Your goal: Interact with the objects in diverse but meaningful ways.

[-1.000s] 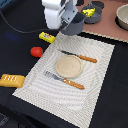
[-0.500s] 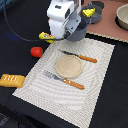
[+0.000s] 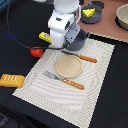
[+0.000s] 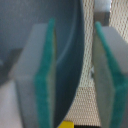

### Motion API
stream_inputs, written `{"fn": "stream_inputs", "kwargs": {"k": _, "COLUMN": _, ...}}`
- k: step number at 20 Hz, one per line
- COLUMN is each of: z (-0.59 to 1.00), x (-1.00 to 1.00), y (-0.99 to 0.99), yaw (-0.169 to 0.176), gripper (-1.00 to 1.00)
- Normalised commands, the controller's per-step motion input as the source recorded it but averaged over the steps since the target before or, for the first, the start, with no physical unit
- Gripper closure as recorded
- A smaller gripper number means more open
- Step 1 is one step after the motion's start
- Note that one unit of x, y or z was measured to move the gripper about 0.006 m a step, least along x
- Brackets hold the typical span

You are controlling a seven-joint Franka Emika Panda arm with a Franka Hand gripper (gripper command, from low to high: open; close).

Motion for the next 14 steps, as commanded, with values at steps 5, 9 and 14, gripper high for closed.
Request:
{"fn": "stream_inputs", "kwargs": {"k": 5, "z": 0.47, "x": 0.4, "y": 0.06, "yaw": -0.003, "gripper": -1.0}}
{"fn": "stream_inputs", "kwargs": {"k": 9, "z": 1.0, "x": 0.42, "y": 0.12, "yaw": -0.024, "gripper": -1.0}}
{"fn": "stream_inputs", "kwargs": {"k": 14, "z": 1.0, "x": 0.37, "y": 0.1, "yaw": -0.029, "gripper": -1.0}}
